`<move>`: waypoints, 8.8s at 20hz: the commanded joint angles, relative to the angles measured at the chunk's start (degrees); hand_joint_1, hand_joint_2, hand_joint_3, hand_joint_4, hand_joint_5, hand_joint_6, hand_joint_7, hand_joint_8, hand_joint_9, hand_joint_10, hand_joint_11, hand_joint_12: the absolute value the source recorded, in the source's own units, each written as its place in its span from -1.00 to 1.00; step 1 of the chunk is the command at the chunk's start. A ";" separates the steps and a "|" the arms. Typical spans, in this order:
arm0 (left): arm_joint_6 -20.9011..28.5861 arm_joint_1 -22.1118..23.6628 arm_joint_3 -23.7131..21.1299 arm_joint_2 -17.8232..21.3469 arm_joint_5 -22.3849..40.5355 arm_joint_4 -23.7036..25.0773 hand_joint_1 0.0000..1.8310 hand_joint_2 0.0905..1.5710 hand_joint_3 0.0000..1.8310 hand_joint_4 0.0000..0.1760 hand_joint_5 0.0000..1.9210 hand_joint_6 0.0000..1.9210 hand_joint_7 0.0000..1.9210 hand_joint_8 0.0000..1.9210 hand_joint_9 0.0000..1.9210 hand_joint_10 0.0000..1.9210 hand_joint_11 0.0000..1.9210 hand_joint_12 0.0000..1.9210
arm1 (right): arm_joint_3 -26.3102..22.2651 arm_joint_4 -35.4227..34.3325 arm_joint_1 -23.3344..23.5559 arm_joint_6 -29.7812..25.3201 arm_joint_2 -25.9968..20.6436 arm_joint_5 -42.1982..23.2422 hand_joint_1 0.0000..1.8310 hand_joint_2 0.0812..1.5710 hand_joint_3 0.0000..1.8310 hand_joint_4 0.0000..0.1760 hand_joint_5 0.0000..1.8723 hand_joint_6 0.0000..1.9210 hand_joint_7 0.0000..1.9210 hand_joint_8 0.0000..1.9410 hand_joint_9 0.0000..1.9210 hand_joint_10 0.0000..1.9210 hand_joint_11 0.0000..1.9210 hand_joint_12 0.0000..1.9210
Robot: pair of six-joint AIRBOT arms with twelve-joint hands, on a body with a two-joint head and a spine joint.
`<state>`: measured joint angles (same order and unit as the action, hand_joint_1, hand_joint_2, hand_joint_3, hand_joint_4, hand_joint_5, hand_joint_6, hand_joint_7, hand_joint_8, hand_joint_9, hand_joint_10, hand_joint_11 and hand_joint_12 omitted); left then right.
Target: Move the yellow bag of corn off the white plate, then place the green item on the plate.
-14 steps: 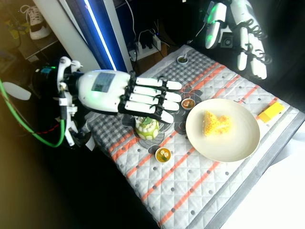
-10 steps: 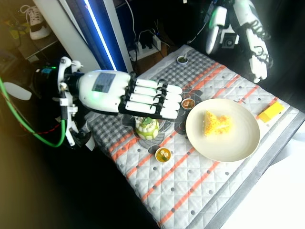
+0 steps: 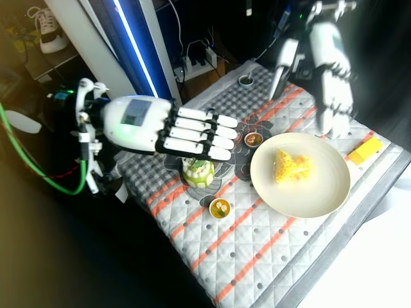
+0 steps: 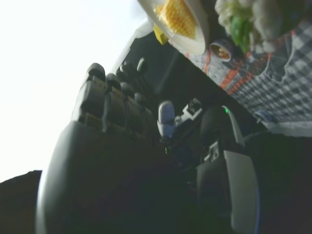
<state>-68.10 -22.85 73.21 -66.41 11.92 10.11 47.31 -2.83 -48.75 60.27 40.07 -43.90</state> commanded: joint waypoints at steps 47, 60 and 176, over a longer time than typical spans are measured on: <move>-22.23 1.12 0.16 -0.61 2.71 -15.40 0.59 0.44 -1.00 -1.00 -0.78 0.60 -0.79 0.05 -0.73 0.21 -0.89 0.72 | 0.01 -1.83 -1.16 0.17 -0.23 -8.03 -0.49 0.59 -1.00 -0.36 -1.00 -1.00 -1.00 -1.00 -1.00 -1.00 -1.00 -0.51; -22.19 0.70 4.43 -6.05 -1.23 -15.56 -0.07 0.24 -0.99 0.82 -0.95 -0.99 -1.00 -1.00 -1.00 -1.00 -1.00 -0.64 | 0.09 -1.96 -1.81 0.17 -0.33 -8.03 -0.51 0.59 -1.00 -0.20 -1.00 -1.00 -1.00 -1.00 -1.00 -1.00 -1.00 -0.67; 11.51 -31.71 -14.65 15.48 58.52 -25.87 -0.06 0.67 -1.00 -1.00 -0.76 -0.99 -0.85 -0.99 -0.88 -0.99 -1.00 -0.32 | 37.20 3.47 20.46 -7.56 39.19 23.94 0.16 0.50 -1.00 -1.00 -0.65 -0.32 -0.57 -0.32 -0.63 0.25 -0.76 0.89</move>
<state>-57.12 -55.22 58.17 -50.92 62.78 -15.92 84.20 0.84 -29.30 52.56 79.59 -14.20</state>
